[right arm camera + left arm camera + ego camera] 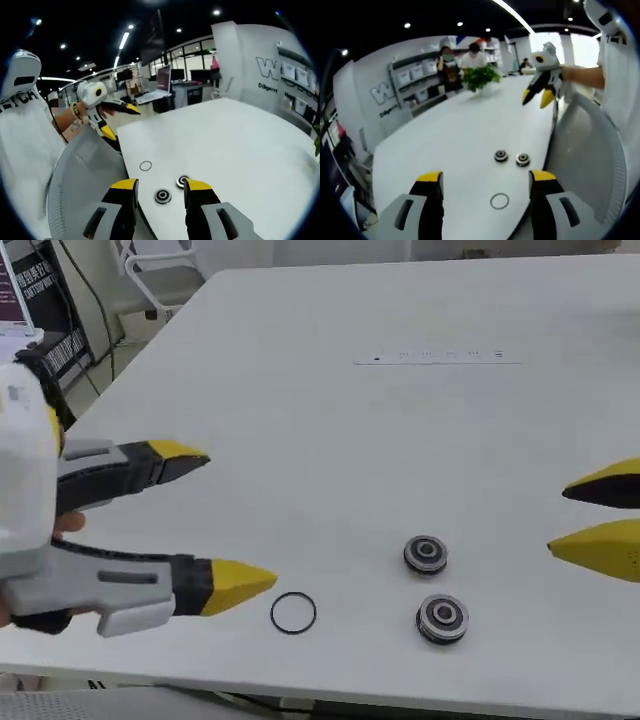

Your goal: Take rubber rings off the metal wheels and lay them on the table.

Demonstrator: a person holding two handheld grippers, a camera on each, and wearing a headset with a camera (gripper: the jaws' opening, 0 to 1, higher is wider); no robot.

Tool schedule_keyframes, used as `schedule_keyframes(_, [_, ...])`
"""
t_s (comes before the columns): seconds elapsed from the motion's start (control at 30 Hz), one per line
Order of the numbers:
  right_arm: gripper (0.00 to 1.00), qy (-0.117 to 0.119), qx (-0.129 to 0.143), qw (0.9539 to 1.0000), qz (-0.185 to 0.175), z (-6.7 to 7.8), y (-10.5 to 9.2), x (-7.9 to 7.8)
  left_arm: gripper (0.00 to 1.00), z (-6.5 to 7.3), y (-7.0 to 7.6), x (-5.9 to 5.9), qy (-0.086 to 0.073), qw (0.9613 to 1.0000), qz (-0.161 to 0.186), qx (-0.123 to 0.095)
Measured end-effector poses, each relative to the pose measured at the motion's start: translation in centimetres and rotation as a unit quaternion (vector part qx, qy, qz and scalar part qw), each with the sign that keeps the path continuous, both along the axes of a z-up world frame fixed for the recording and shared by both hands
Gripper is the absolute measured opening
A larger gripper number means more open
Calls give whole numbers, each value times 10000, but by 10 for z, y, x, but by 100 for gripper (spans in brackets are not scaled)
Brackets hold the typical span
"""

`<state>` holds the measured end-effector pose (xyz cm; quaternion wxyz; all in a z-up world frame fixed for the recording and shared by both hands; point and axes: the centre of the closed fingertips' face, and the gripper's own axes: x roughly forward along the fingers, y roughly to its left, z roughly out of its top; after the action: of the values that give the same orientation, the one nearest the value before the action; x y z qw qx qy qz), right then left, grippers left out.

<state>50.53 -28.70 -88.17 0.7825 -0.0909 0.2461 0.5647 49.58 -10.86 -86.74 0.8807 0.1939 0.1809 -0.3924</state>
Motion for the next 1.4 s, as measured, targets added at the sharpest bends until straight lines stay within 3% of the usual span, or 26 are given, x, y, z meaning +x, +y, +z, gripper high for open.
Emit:
schedule_keyframes(0.3, [35,280,-158,9995,42,-37,3,4,69,14,-64,10,-151,9959,-885,-62])
schedule_keyframes(0.47, [35,394,-265,9988,95,-55,3,4,68,9,-92,14,-141,9914,-1300,36])
schedule_keyframes(0.63, [35,539,-277,9981,124,-66,7,2,67,0,-117,14,-29,9860,-1670,-39])
schedule_keyframes(0.73, [34,491,-422,9976,232,-74,11,0,66,-8,-132,16,140,9836,-1775,-288])
schedule_keyframes(1.0, [34,543,-610,9957,446,-95,20,-4,60,-44,-152,21,298,9796,-1987,-79])
schedule_keyframes(1.03, [33,550,-631,9954,466,-99,21,-4,57,-54,-151,19,365,9776,-2073,54])
schedule_keyframes(1.13, [33,573,-709,9946,501,-108,23,-4,53,-74,-150,21,484,9769,-2072,213])
schedule_keyframes(1.23, [32,600,-748,9938,568,-115,25,-5,51,-86,-150,21,643,9765,-2049,176])
schedule_keyframes(1.4, [31,659,-848,9919,673,-127,27,-4,43,-101,-150,25,699,9784,-1938,160])
